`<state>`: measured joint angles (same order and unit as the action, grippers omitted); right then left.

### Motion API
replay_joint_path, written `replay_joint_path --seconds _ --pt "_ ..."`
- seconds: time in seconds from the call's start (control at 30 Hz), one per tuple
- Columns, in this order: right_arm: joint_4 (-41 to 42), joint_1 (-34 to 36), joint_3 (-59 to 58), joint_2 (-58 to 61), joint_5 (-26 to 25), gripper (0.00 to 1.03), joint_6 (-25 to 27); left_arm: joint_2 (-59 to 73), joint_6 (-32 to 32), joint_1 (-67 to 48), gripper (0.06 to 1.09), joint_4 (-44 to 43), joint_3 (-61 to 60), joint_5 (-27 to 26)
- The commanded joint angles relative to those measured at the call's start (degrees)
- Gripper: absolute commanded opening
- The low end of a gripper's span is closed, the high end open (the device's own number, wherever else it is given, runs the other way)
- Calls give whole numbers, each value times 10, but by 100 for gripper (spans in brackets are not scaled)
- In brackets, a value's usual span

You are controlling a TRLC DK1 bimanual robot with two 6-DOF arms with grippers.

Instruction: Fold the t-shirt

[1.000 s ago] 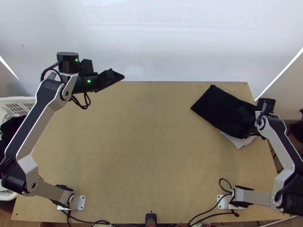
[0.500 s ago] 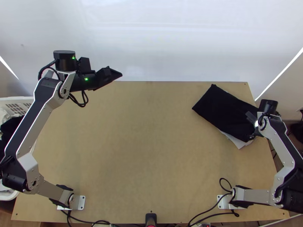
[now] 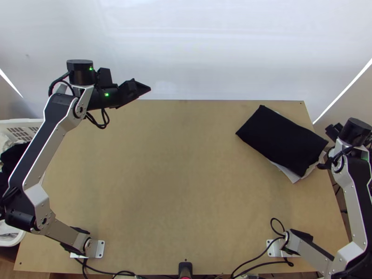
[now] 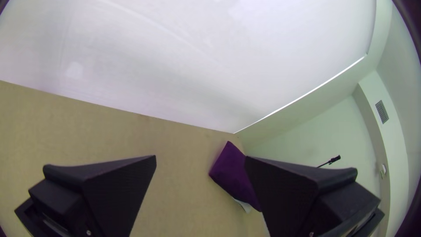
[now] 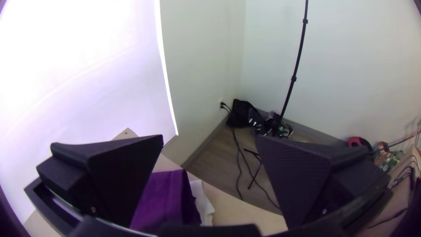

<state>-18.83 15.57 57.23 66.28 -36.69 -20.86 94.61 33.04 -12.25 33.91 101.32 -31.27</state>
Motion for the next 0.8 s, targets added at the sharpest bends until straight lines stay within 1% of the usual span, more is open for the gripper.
replay_joint_path --seconds 0.0,0.13,0.17,0.23,0.27,0.3,0.33,0.37,0.4,0.43,0.53,0.6,0.67,0.77 --pt "36 -18 -2 -15 -5 98 25 0 2 0 104 -2 3 0" --pt "45 -37 -31 -6 -4 98 30 -4 2 5 104 -2 7 0" --pt "70 -45 -50 -5 -4 98 35 -4 2 6 104 -2 8 0" --pt "163 -63 -98 -1 4 98 81 -4 2 10 104 -2 12 -1" --pt "216 -77 -122 4 20 98 101 -4 2 12 104 -1 13 -2" --pt "252 -80 -142 10 50 98 115 -4 2 12 104 -1 14 -3" --pt "277 -85 -156 18 81 98 118 -4 3 12 104 -1 14 -2" --pt "298 -93 -165 33 96 98 127 -3 2 12 104 2 13 -2" --pt "317 -100 -165 58 96 98 144 -2 2 11 104 3 13 -2" --pt "325 -109 -163 85 98 98 148 -2 2 11 104 4 11 -1" --pt "325 -121 -149 161 121 98 141 0 -3 8 104 4 6 1" --pt "315 -115 -136 215 143 98 105 1 -8 9 104 3 8 5" --pt "314 -99 -124 268 151 98 77 4 -10 16 104 3 13 6" --pt "301 -69 -101 337 167 98 48 6 -12 35 104 5 20 6"
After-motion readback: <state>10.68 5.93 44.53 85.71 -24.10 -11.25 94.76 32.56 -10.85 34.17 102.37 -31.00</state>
